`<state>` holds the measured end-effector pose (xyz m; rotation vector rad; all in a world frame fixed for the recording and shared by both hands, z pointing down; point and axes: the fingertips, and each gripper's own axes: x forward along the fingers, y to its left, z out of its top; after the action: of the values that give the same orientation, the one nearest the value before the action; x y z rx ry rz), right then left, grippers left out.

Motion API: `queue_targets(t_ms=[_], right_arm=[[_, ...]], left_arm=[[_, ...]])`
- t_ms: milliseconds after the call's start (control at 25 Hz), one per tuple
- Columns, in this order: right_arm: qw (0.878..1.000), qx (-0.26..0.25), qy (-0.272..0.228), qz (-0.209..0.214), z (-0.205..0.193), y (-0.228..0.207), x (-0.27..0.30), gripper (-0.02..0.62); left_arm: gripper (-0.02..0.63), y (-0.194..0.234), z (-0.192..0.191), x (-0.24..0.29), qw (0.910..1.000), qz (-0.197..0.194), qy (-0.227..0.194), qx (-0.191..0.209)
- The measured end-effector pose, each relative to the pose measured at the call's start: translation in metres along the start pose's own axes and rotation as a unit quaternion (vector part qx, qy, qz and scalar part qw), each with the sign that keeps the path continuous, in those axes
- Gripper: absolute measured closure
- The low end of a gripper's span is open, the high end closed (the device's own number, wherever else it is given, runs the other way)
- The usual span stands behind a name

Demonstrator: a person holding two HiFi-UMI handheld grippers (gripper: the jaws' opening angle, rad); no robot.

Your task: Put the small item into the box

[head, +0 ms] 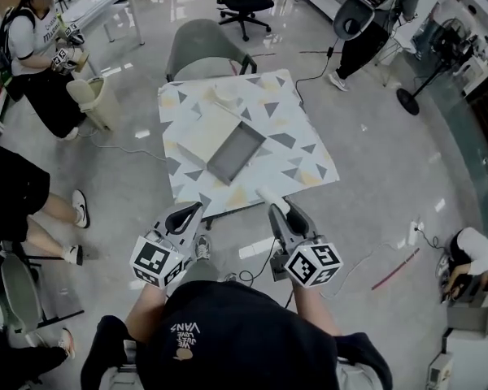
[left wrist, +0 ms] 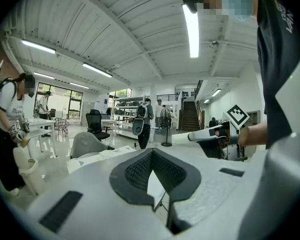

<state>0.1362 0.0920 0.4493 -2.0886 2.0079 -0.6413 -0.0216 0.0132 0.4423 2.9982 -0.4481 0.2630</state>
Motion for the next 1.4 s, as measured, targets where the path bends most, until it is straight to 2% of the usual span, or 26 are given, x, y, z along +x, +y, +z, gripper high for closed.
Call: queue_targets(t_ms=[400, 800, 1080, 1400], right_arm=[[0.999, 0.005, -0.006, -0.044, 0.015, -0.021, 0.077, 0.459], [0.994, 0.011, 0.018, -0.104, -0.009, -0.041, 0.144, 0.459], [0.991, -0.006, 0.059, -0.122, -0.025, -0.065, 0.178, 0.459], [0.983, -0.053, 0.135, -0.111, -0.041, -0.109, 0.227, 0.459]], left_arm=[[0.6, 0.066, 0.016, 0.053, 0.9984, -0.053, 0.009, 0.02], [0.6, 0.12, 0.014, 0.076, 0.9936, -0.108, 0.017, 0.03], [0.6, 0.137, 0.004, 0.094, 0.9934, -0.111, 0.025, 0.013], [0.6, 0.152, 0.005, 0.119, 0.9975, -0.065, 0.027, -0.01]])
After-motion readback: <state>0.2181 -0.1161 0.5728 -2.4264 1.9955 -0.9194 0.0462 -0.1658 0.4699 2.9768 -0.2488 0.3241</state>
